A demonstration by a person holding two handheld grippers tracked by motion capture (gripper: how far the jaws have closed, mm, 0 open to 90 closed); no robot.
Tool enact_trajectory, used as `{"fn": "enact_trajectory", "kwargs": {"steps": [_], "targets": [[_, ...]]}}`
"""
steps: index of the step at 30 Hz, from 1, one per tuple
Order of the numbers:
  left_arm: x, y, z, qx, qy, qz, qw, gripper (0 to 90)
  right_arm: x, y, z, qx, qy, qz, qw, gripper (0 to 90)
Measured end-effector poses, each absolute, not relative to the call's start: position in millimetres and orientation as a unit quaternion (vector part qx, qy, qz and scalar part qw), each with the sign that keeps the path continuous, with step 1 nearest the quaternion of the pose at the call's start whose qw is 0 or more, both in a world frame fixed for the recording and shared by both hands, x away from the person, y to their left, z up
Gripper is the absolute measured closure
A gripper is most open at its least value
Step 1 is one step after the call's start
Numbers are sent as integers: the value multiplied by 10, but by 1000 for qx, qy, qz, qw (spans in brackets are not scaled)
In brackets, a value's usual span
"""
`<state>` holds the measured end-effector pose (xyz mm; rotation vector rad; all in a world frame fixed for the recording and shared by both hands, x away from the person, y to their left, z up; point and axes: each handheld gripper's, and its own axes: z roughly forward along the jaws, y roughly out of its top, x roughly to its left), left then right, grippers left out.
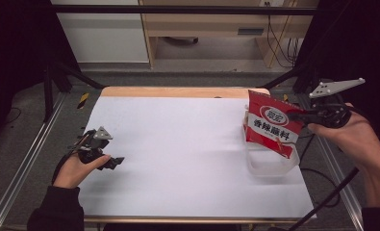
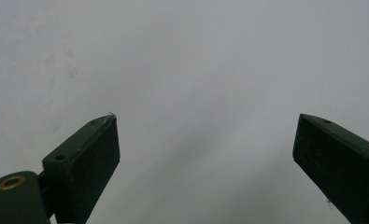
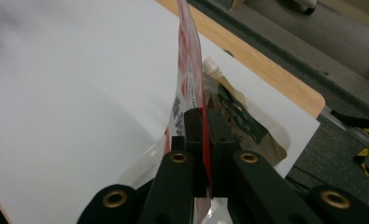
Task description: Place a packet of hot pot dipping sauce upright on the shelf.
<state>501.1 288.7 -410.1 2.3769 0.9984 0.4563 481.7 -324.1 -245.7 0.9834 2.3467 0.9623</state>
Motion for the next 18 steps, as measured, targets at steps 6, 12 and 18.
{"fn": "enact_trajectory", "kwargs": {"steps": [6, 12, 18], "targets": [[5011, 2906, -4095, 876, 370, 168, 260, 72, 4790, -3295, -2531, 361, 840, 350, 205, 899], [5009, 2898, -4095, 877, 368, 169, 259, 71, 4786, -3310, -2686, 366, 838, 353, 197, 899], [5010, 2884, -4099, 877, 368, 168, 260, 71, 4744, -3376, -2874, 385, 823, 371, 192, 899]]}}
